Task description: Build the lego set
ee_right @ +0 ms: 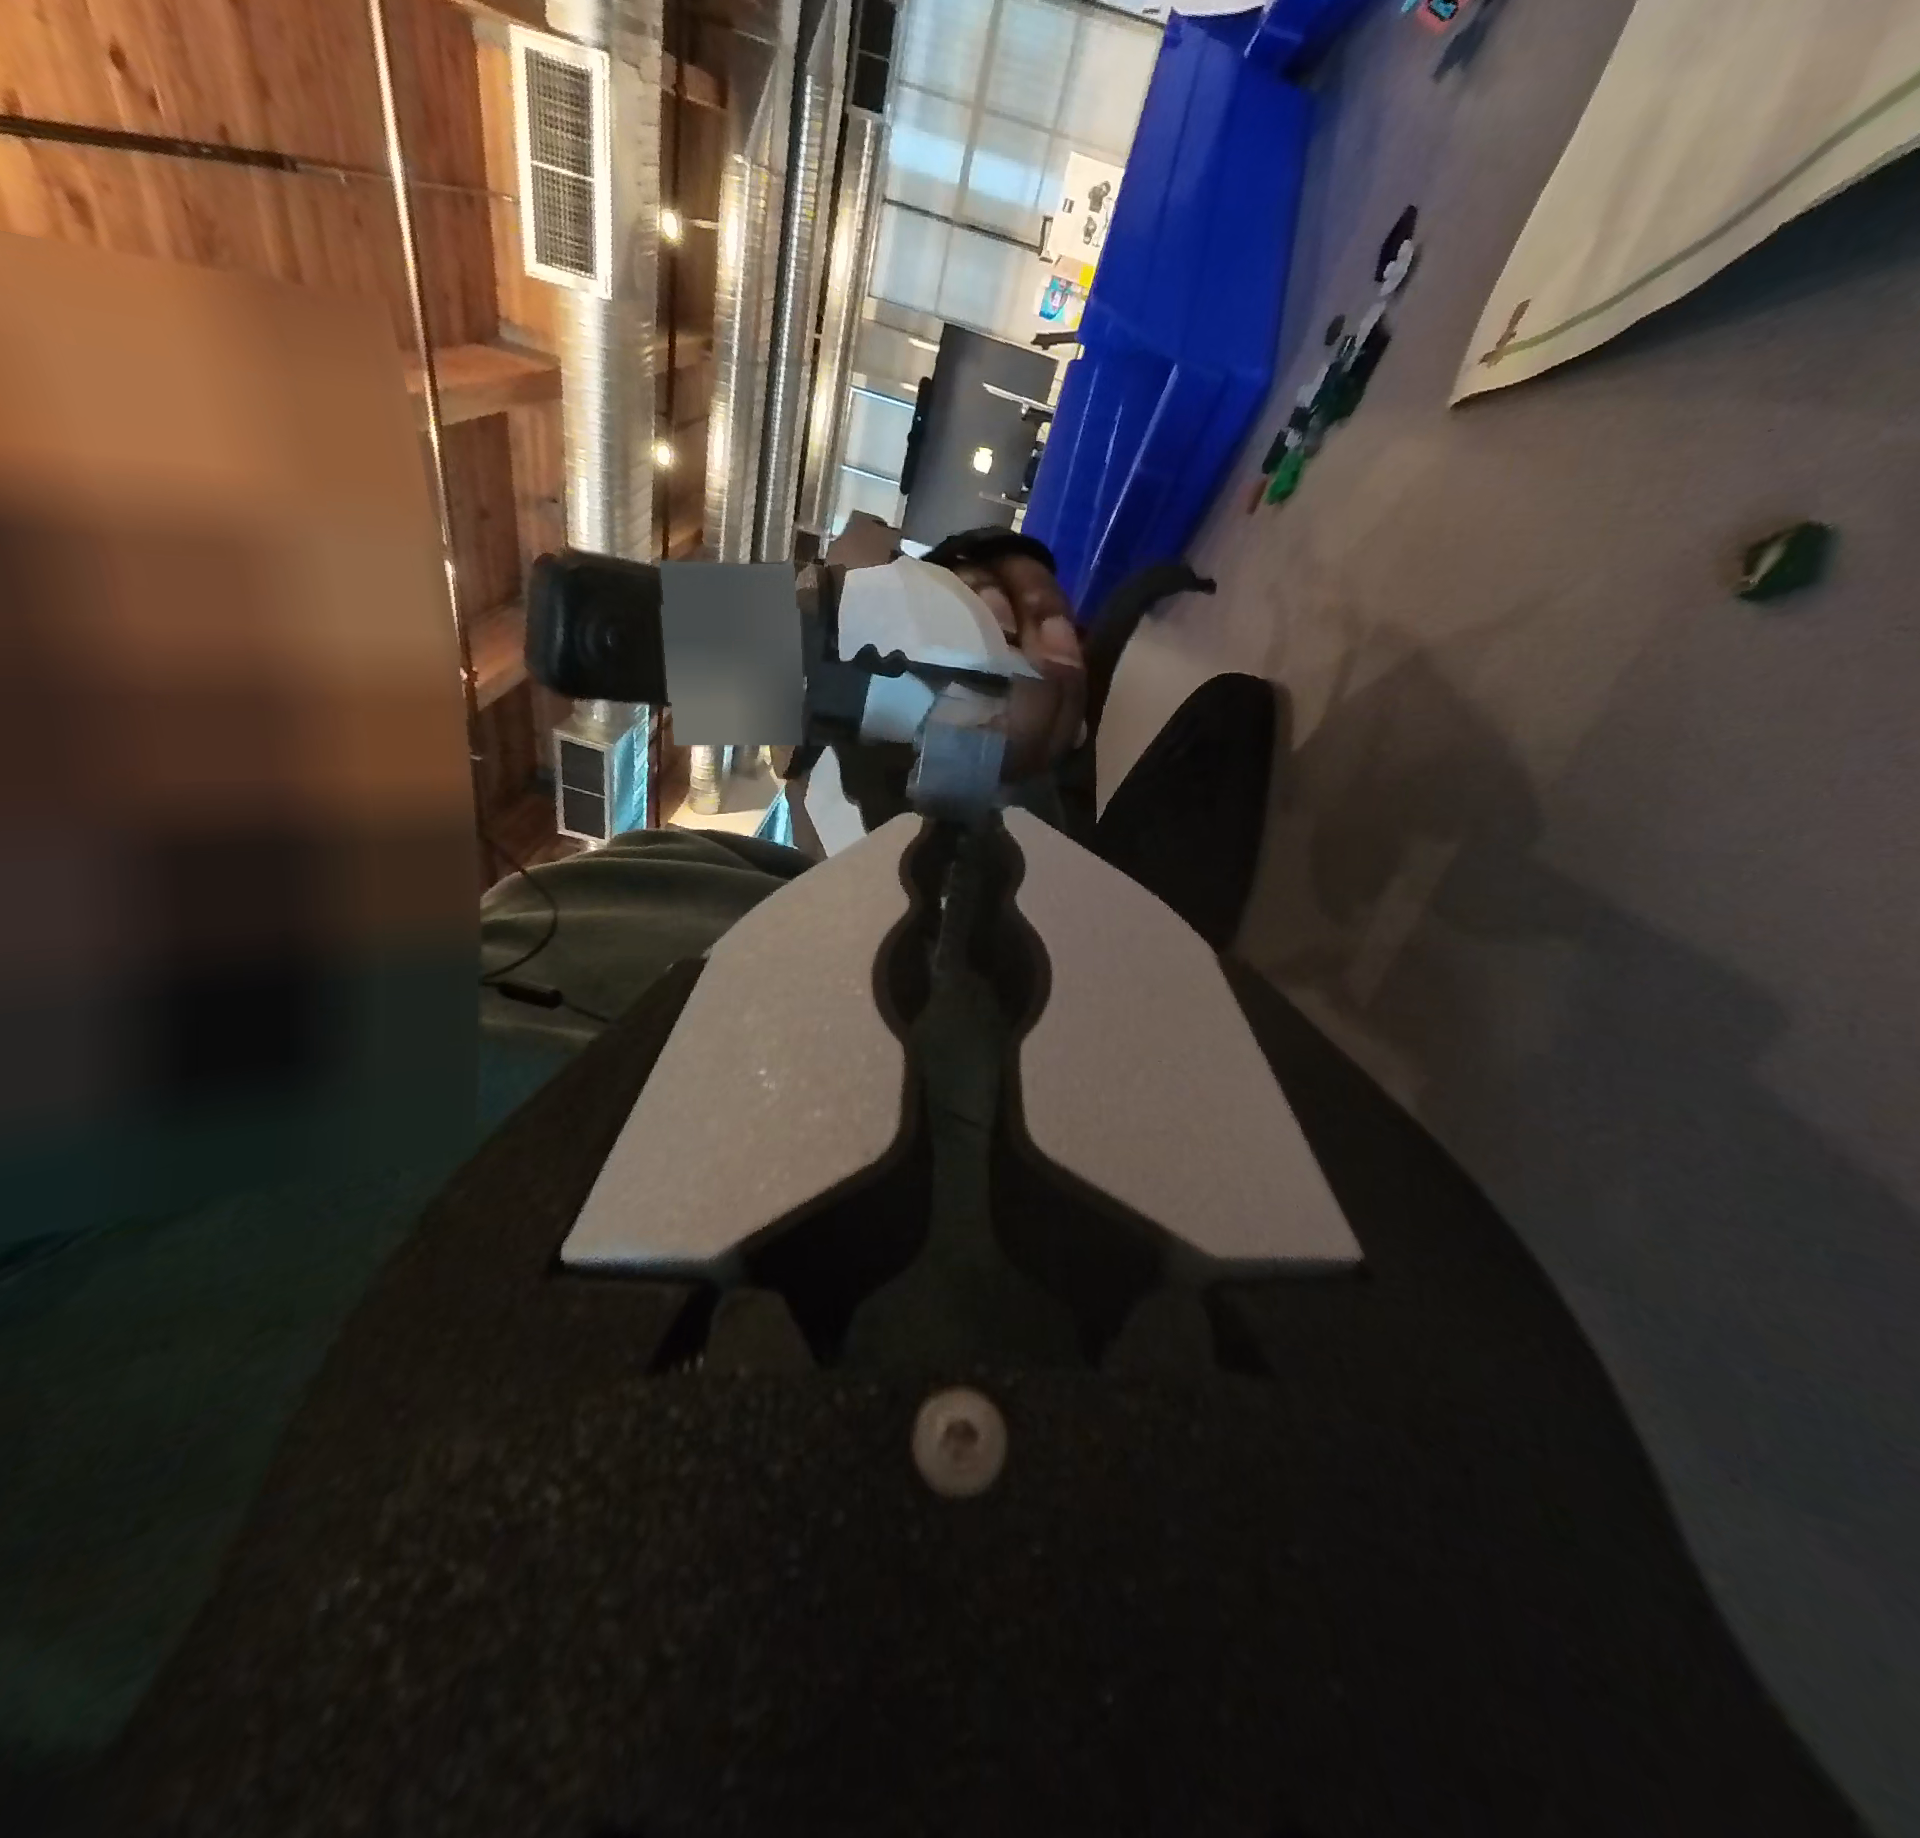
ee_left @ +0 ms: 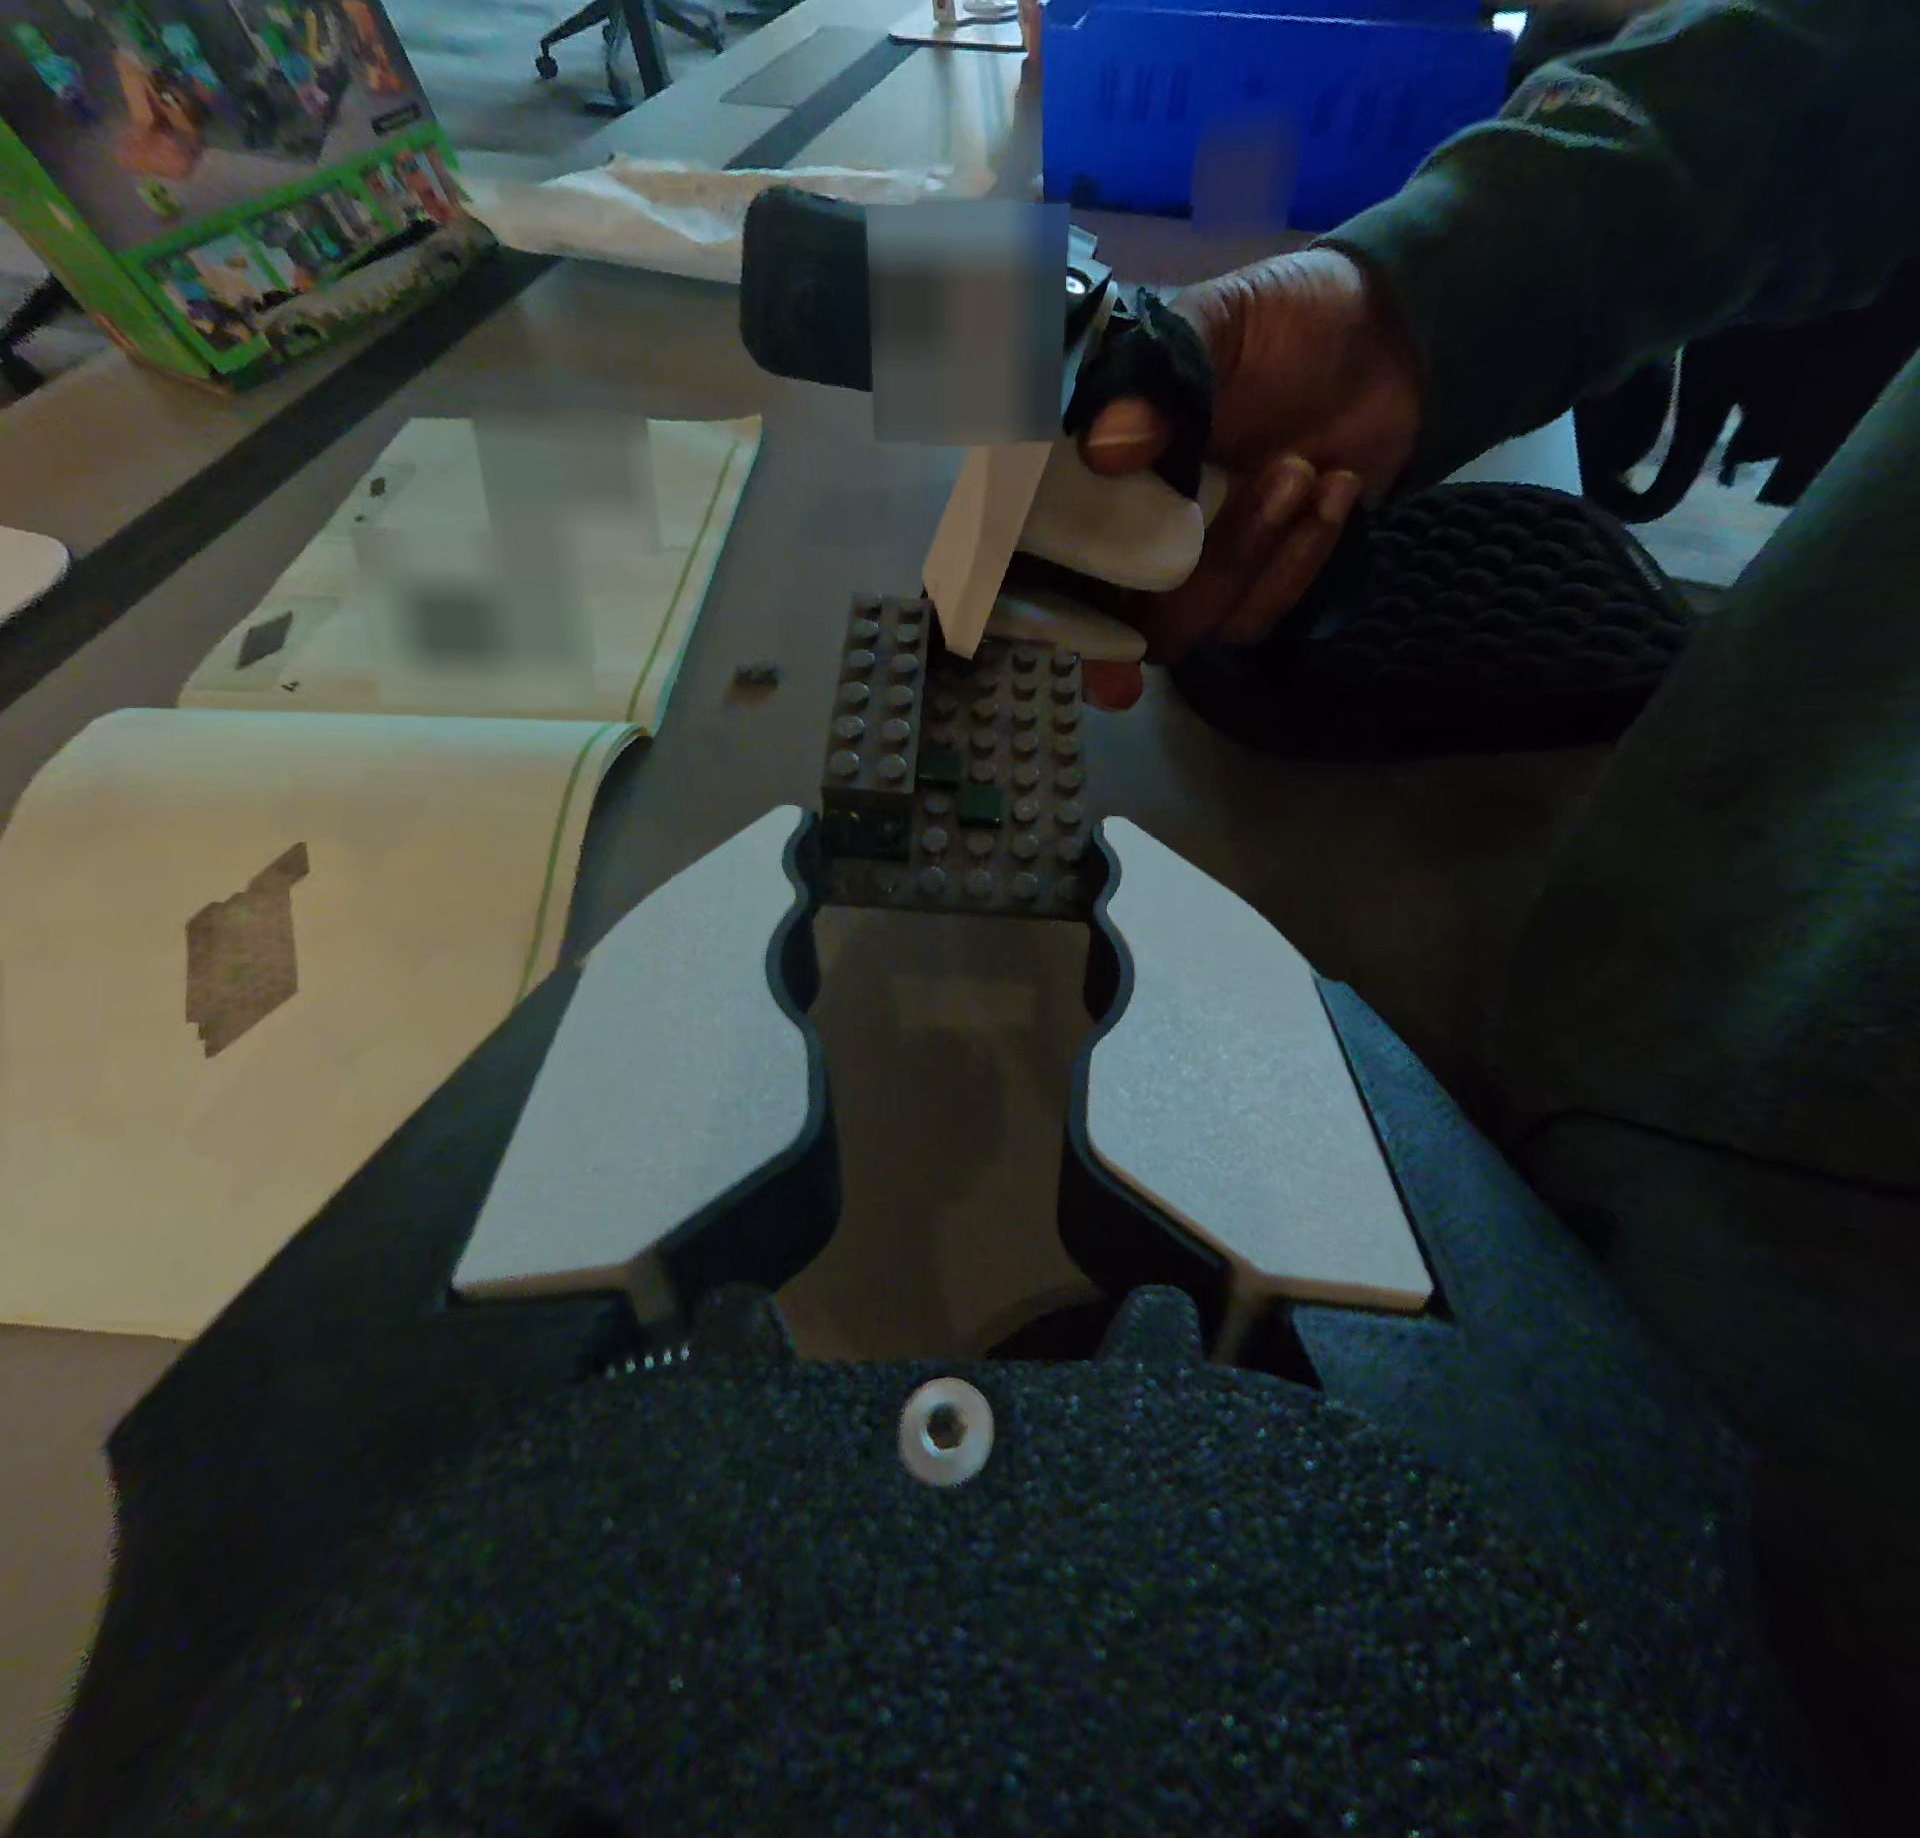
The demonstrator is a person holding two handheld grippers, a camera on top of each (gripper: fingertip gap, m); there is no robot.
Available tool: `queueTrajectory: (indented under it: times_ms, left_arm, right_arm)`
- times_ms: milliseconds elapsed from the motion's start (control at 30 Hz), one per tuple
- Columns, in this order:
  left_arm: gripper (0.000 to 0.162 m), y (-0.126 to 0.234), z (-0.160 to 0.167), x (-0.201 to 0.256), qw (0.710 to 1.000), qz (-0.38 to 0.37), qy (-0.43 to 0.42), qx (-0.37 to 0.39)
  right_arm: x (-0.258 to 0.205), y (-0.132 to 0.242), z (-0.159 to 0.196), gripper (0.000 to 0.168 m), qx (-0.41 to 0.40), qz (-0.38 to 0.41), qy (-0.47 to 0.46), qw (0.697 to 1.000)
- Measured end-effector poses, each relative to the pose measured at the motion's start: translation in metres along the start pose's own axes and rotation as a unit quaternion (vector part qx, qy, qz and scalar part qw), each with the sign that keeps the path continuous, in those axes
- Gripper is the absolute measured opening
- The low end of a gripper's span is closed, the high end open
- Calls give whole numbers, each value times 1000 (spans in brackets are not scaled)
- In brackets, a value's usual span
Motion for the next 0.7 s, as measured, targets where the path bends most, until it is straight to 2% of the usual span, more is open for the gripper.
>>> queueTrajectory:
  times_ms: [33,67,200,333,433,533,700]
  left_arm:
    - [42,0,0,-1,1000,-3,7,2]
    - [40,1,-2,-2,1000,-1,17,11]
    - [54,1,1,-2,999,15,51,2]
    - [53,9,-8,-9,985,55,160,44]
    - [50,10,-3,-11,965,90,245,30]
    - [39,12,-10,-3,926,157,339,49]
    - [18,10,-11,1,910,168,376,54]
  right_arm:
    - [0,0,1,8,-2,0,3,1000]
    - [0,0,2,8,-2,-3,6,1000]
    - [-4,-2,3,9,-6,-9,21,1000]
    - [-7,1,2,8,-13,-10,38,999]
    - [-14,0,4,8,-28,-16,67,997]
    - [-21,-3,4,8,-40,-24,99,994]
    - [-25,-4,-2,8,-48,-28,124,991]
Point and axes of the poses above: each gripper's, where its closed fingertips meet, y back along the fingers, z out of its underside, x = y × z across the jaws, the point moved 2 cm from there along y, back along the fingers, and after that the axes turned 7 degrees about -z, right-handed, at the moved point
